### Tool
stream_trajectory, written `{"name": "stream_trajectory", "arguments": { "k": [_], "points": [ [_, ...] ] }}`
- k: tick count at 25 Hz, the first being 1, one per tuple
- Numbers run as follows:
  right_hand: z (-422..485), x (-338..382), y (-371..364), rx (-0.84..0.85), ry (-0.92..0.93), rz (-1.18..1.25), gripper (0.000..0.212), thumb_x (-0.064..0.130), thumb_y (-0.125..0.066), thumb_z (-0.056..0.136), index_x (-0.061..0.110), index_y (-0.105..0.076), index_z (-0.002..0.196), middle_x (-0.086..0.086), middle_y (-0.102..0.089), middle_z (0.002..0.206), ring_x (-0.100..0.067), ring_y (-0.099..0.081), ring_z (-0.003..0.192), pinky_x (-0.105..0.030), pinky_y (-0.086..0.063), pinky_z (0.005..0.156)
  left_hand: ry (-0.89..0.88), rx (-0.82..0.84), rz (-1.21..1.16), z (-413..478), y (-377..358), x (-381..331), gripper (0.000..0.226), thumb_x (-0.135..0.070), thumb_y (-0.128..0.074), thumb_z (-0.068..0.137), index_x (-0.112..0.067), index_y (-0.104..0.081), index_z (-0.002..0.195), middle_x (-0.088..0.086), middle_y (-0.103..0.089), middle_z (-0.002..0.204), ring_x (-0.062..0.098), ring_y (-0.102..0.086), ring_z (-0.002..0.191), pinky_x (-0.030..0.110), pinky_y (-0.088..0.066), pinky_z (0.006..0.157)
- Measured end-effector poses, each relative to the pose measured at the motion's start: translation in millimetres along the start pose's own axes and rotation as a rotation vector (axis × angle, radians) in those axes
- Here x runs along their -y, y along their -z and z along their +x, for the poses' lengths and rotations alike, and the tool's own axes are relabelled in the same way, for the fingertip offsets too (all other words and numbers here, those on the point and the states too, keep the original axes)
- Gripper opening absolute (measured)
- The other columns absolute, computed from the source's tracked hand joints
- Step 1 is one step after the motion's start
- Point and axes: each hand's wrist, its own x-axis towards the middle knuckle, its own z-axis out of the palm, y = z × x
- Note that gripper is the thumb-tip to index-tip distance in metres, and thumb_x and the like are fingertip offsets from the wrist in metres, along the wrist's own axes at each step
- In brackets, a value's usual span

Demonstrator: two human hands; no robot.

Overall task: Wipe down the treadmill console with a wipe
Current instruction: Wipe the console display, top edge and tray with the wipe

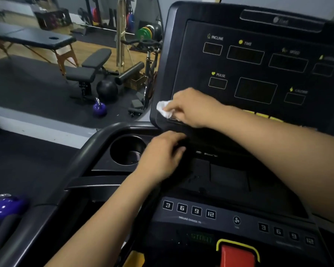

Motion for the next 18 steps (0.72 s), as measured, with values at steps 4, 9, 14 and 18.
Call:
{"name": "stream_trajectory", "arguments": {
  "k": [4,9,14,18],
  "points": [
    [-22,-21,10,-0.068,-0.052,0.062,0.025,0.023,-0.057,0.093,0.031,-0.069,0.113,-0.003,-0.061,0.099,-0.029,-0.059,0.095,-0.042,-0.051,0.081,-0.08,-0.009,0.144,21,-18,-16,0.023,-0.022,-0.07,0.089,-0.012,-0.074,0.109,0.007,-0.067,0.098,0.031,-0.062,0.095,0.04,-0.05,0.08],
    [-39,-19,-3,-0.071,-0.1,0.079,0.026,0.022,-0.055,0.093,0.03,-0.068,0.115,-0.004,-0.06,0.101,-0.03,-0.058,0.098,-0.042,-0.05,0.081,-0.112,-0.061,0.135,25,-20,-9,0.015,-0.02,-0.076,0.083,-0.012,-0.079,0.095,0.007,-0.069,0.086,0.032,-0.066,0.082,0.042,-0.054,0.07],
    [-37,-8,-16,-0.178,-0.188,0.093,0.025,0.017,-0.054,0.089,0.026,-0.07,0.105,-0.008,-0.063,0.098,-0.034,-0.059,0.095,-0.04,-0.051,0.075,0.01,-0.075,-0.015,25,-17,-2,0.015,-0.021,-0.081,0.079,-0.017,-0.079,0.093,-0.005,-0.066,0.082,0.015,-0.061,0.071,0.033,-0.052,0.072],
    [-48,7,-18,-0.032,-0.125,0.062,0.022,0.023,-0.053,0.09,0.032,-0.067,0.104,-0.005,-0.063,0.096,-0.032,-0.061,0.091,-0.041,-0.053,0.073,0.171,-0.173,-0.187,11,-6,11,0.012,-0.011,-0.076,0.08,-0.019,-0.077,0.089,-0.004,-0.07,0.086,0.007,-0.063,0.068,0.018,-0.051,0.072]
  ]
}}
